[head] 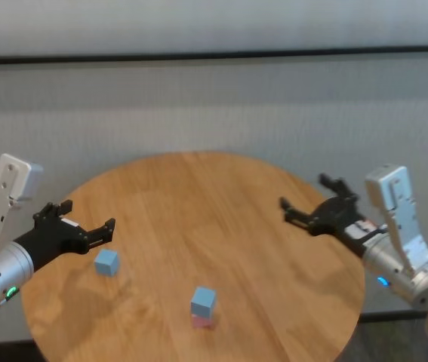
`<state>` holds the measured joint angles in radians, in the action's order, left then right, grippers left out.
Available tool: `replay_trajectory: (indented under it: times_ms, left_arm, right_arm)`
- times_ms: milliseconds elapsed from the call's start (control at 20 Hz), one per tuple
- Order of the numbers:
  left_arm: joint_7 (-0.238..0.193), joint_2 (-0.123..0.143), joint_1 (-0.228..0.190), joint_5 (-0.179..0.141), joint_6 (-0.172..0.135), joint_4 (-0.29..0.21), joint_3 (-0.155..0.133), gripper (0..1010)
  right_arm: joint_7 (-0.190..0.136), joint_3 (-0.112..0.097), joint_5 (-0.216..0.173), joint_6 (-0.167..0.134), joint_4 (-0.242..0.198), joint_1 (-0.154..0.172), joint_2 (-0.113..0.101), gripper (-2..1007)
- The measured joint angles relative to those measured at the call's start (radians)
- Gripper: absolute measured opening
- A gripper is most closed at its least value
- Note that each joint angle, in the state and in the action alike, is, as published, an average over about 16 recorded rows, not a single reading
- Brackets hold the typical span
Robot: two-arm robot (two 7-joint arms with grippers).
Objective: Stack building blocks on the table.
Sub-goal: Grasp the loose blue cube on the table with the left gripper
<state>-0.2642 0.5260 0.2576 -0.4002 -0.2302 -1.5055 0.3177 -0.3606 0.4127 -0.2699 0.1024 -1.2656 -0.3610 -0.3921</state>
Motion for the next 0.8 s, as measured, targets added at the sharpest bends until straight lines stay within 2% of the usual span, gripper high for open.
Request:
replay_trajectory:
  times_ms: [200, 350, 550, 800]
  left_arm:
    - [-0.004, 0.001, 0.001, 0.001, -0.007, 0.0, 0.0, 1003]
    - [-0.009, 0.004, 0.005, 0.004, -0.023, -0.001, 0.002, 1003]
    - [-0.027, 0.008, 0.017, 0.007, -0.061, 0.004, 0.006, 1003]
    - [-0.052, 0.007, 0.04, 0.001, -0.126, 0.029, 0.007, 1003]
  right_arm:
    - [0.059, -0.041, 0.016, 0.028, 0.036, -0.003, 0.007, 1005]
    - [0.079, -0.055, 0.027, 0.035, 0.056, -0.007, 0.009, 1005]
    - [0.08, -0.056, 0.031, 0.036, 0.061, -0.01, 0.009, 1005]
    - [0.074, -0.05, 0.027, 0.032, 0.053, -0.009, 0.009, 1005]
